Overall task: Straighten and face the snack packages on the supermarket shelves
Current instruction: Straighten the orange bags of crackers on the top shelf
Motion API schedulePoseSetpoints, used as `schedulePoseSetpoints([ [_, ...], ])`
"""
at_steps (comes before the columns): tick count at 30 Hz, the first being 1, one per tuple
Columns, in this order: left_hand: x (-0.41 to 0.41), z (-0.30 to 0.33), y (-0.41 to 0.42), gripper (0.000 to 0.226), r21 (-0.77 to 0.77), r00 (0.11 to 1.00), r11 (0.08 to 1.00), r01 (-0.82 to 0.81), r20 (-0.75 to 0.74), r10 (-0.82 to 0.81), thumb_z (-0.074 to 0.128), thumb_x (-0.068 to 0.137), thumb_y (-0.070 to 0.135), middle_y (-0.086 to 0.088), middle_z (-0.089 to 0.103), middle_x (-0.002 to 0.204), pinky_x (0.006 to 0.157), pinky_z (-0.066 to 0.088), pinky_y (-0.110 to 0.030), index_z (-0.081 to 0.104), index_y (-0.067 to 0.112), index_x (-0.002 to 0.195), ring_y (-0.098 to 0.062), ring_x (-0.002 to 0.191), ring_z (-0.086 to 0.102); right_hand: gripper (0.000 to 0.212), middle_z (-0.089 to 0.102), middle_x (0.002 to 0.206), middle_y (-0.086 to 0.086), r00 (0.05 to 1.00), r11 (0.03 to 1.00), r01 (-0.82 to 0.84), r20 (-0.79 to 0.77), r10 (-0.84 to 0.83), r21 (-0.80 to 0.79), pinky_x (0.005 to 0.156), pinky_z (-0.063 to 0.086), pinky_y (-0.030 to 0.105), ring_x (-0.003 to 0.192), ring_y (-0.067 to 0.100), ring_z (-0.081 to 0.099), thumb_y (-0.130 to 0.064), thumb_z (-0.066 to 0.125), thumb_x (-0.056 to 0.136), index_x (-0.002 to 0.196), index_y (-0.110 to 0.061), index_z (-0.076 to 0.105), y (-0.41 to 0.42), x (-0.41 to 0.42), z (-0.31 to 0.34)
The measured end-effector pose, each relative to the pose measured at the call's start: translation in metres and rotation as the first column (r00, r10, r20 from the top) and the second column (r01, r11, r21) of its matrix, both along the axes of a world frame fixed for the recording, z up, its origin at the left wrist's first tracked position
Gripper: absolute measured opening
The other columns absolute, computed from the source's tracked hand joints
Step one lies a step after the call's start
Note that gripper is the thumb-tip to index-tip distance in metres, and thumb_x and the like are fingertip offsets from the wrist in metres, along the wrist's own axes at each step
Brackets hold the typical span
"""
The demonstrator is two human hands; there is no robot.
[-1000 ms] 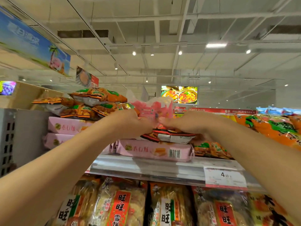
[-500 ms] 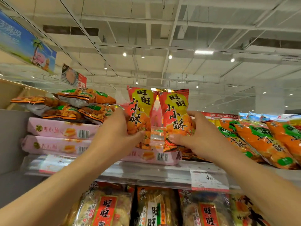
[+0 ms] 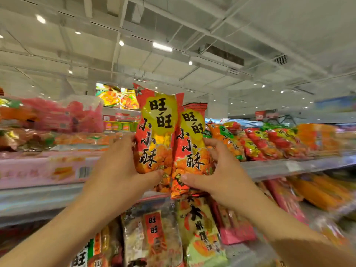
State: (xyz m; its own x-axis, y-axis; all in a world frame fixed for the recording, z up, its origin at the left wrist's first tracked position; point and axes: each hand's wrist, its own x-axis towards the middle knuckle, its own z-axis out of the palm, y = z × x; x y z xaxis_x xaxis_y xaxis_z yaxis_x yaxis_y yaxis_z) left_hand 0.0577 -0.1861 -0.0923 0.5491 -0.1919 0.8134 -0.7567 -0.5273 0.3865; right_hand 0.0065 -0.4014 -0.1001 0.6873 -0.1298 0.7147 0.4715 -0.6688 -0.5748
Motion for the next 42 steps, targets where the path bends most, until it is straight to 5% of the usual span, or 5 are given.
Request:
schedulePoseSetpoints([
  [9,-0.010,-0.024,-0.158,0.057,0.003,0.960,0.966,0.258,-0.118,-0.256,0.081,0.059,0.057,0.030,0.054,0.083,0.055,0.039,-0.008,0.036,0.051,0.091,0.024,0.079,0.051,0.084,0.046,0.101,-0.046,0.965,0.966,0.256,-0.066,-0.254,0.023,0.070,0.038,-0.003,0.092,-0.036,0.041,-0.045,0.087,0.060,0.124,-0.049,0.032,-0.160,-0.079,-0.031],
  [16,-0.026,-0.047,-0.295,0.058,-0.014,0.947,0.961,0.276,-0.170,-0.274,0.086,0.055,0.053,0.027,0.057,0.081,0.058,0.037,0.002,0.040,0.044,0.090,0.032,0.075,0.047,0.088,0.059,0.108,-0.035,0.954,0.956,0.272,-0.158,-0.254,0.108,0.090,0.049,0.027,0.101,-0.015,0.056,-0.058,0.083,0.046,0.121,-0.055,0.037,-0.303,-0.109,-0.058],
  [26,-0.007,-0.033,-0.421,0.064,0.041,0.966,0.983,0.181,-0.193,-0.170,0.078,0.053,0.066,0.023,0.057,0.084,0.049,0.041,-0.011,0.037,0.039,0.095,0.014,0.074,0.057,0.072,0.059,0.105,-0.037,0.969,0.972,0.211,-0.151,-0.195,0.098,0.083,0.050,0.024,0.095,-0.013,0.059,-0.061,0.082,0.048,0.103,-0.067,0.036,-0.430,-0.062,-0.062],
  [30,0.023,-0.004,-0.440,0.070,0.048,0.993,0.996,0.071,-0.097,-0.067,0.079,0.055,0.065,0.023,0.052,0.082,0.051,0.031,-0.016,0.037,0.035,0.102,0.006,0.069,0.049,0.070,0.047,0.101,-0.049,0.986,0.987,0.156,-0.059,-0.154,0.047,0.067,0.040,-0.003,0.093,-0.030,0.045,-0.052,0.082,0.066,0.111,-0.063,0.029,-0.447,-0.019,-0.034],
  [42,0.110,0.048,-0.485,0.078,0.181,0.975,0.968,-0.171,-0.111,0.193,0.080,0.062,0.062,-0.006,0.057,0.106,0.069,0.039,-0.033,0.048,0.011,0.111,-0.024,0.095,0.053,0.082,0.043,0.092,-0.032,0.955,0.948,0.297,0.047,-0.293,-0.116,0.060,0.033,0.012,0.079,-0.008,0.048,-0.044,0.083,0.069,0.138,-0.026,0.042,-0.479,0.109,0.049],
])
